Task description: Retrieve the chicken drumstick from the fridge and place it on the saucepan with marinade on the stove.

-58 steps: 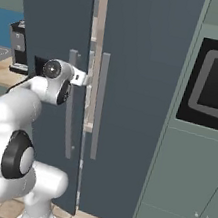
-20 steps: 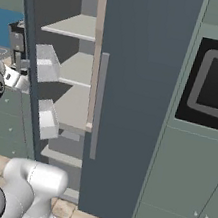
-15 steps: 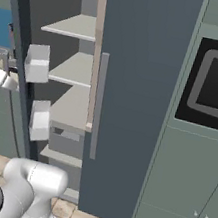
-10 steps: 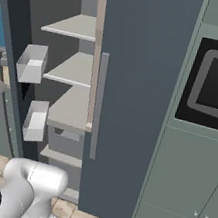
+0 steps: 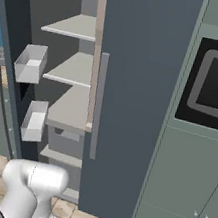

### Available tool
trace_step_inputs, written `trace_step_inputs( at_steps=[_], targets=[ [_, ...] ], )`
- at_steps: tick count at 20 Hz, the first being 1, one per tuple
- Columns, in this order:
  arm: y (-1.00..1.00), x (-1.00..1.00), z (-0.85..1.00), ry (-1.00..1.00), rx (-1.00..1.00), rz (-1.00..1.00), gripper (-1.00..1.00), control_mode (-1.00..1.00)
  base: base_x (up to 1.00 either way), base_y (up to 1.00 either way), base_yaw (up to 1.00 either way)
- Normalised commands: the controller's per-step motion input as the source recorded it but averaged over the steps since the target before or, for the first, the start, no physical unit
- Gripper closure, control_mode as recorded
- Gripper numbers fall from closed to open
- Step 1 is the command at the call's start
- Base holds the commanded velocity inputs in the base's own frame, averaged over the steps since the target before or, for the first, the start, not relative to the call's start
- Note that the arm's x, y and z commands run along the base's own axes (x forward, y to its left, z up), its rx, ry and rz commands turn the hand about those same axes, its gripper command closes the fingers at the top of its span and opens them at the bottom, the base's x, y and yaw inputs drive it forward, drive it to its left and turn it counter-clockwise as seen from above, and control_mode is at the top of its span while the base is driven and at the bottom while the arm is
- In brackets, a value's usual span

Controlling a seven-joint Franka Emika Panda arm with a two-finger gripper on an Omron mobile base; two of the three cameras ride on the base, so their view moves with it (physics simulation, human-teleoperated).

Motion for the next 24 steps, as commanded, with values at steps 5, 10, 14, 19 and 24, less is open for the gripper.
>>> trace_step_inputs(
  at_steps=[5,10,14,19,24],
  targets=[
    [-0.91,-0.55,0.01,-0.05,0.00,0.04,-1.00,-1.00,0.00,0.00,0.00],
    [-1.00,-0.03,0.00,0.00,0.03,0.10,-1.00,-1.00,0.00,0.00,0.00],
    [-1.00,0.00,0.00,0.00,0.07,0.14,-1.00,-1.00,0.00,0.00,0.00],
    [-0.97,0.02,0.00,0.00,0.11,0.20,-1.00,-1.00,0.00,0.00,0.00],
    [-0.46,0.07,-0.24,-0.11,0.02,0.27,-1.00,-1.00,0.00,0.00,0.00]
  ],
)
